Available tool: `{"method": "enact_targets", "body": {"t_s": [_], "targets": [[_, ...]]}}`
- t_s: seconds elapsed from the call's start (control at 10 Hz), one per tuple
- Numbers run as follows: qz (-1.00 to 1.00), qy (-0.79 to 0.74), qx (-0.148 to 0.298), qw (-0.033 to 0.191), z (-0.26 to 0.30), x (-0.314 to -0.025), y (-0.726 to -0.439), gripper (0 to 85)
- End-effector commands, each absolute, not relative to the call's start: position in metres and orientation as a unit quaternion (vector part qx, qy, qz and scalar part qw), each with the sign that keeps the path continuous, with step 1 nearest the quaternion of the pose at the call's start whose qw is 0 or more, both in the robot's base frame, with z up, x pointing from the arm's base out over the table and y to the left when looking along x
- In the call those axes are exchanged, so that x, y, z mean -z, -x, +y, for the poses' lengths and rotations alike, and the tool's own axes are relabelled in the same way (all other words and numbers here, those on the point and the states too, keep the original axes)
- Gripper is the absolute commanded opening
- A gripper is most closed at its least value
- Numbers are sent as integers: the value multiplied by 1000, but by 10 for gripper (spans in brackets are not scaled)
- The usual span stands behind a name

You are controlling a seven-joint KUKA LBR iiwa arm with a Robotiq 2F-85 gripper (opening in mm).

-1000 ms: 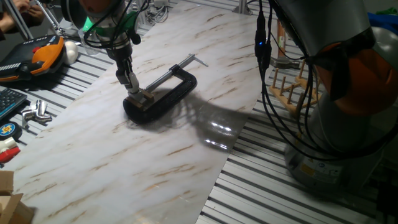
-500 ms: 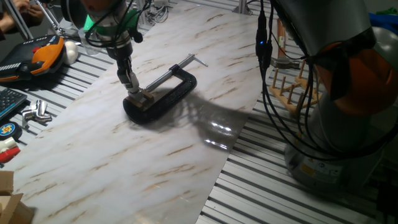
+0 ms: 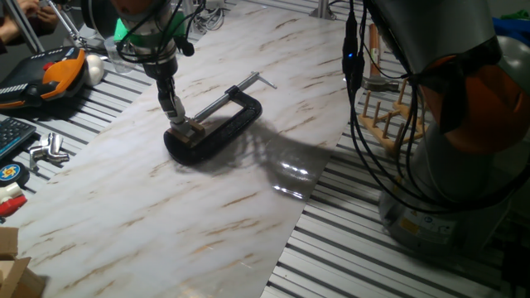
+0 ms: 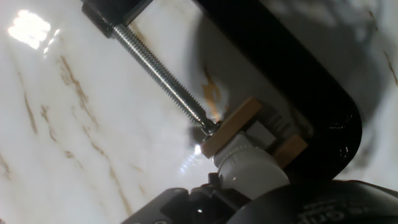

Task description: Take out the light bulb by rotating it

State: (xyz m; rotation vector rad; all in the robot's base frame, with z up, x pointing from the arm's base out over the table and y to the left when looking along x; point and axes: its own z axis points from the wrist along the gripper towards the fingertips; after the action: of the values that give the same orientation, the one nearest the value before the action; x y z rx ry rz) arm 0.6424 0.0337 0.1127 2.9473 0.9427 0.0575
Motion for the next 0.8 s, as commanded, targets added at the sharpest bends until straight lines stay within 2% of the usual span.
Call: {"method": "enact_targets", "body": {"t_s": [0.0,0.4,0.7], "targets": [[308,-951,-17,22,34,-112,-642,0],[349,-937,-4,6,34,-112,-642,0],[377,-926,-8,5,34,-112,-642,0]]}}
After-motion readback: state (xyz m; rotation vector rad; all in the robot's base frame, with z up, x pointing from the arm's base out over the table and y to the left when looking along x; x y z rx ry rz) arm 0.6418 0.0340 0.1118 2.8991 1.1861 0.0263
